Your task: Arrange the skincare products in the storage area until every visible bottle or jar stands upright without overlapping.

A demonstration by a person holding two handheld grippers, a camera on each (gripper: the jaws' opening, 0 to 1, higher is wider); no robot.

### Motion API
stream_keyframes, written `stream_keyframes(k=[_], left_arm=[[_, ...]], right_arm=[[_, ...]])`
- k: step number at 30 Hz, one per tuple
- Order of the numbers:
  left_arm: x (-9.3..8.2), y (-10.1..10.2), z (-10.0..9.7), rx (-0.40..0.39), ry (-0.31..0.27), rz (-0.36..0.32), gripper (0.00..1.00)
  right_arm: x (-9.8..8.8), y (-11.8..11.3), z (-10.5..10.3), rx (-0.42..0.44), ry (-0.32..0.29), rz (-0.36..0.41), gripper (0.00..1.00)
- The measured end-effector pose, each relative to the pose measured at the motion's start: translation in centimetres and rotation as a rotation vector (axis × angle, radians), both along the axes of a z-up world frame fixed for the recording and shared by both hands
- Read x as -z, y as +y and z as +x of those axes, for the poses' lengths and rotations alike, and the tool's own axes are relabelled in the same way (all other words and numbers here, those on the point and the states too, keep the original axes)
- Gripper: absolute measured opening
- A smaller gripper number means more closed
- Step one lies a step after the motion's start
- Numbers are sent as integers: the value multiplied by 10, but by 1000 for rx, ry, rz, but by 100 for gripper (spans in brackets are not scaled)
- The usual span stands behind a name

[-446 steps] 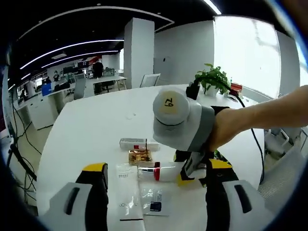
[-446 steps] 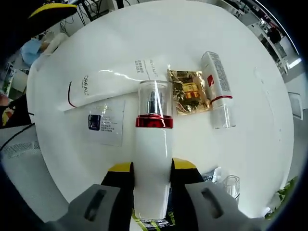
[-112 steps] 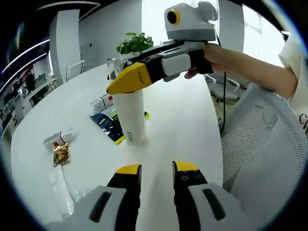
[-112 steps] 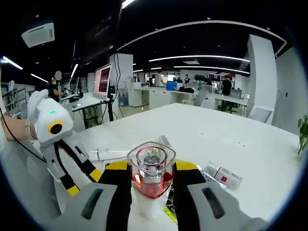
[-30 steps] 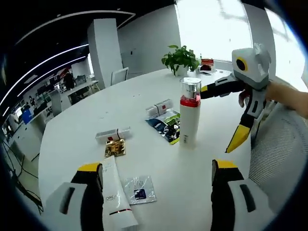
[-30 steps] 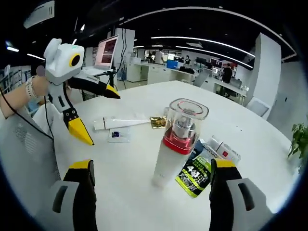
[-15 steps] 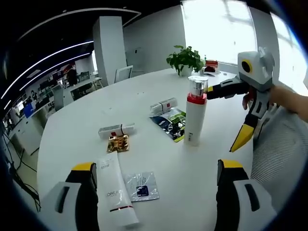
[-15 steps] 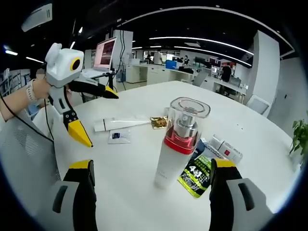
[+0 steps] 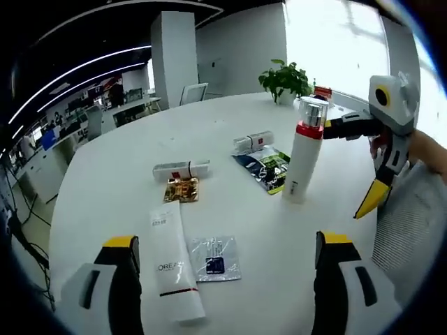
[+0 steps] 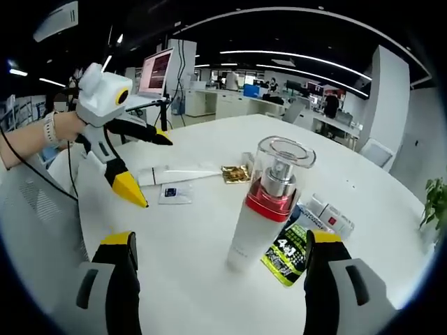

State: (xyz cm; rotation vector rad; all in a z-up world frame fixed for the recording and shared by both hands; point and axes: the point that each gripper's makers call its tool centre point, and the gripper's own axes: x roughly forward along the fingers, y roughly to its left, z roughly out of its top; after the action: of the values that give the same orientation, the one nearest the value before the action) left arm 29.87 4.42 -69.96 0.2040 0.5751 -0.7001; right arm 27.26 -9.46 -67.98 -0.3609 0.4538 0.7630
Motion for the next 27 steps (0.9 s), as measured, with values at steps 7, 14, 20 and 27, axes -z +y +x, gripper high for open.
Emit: stream_keyframes(k=[7,14,20,27], left_arm=[[8,9,9,-37,-15,49,94],[15,17,18,-99,4,13,95],[23,25,22,-140,28,-7,90],[36,35,18,-173,72,29,79]], right_arm=[[4,-1,-1,-3,12,-11,100],[6,-1,-2,-3,20,-15,100],[5,0,-3,-6,13,-13,100],[5,-1,-2,0,13,-13,100]])
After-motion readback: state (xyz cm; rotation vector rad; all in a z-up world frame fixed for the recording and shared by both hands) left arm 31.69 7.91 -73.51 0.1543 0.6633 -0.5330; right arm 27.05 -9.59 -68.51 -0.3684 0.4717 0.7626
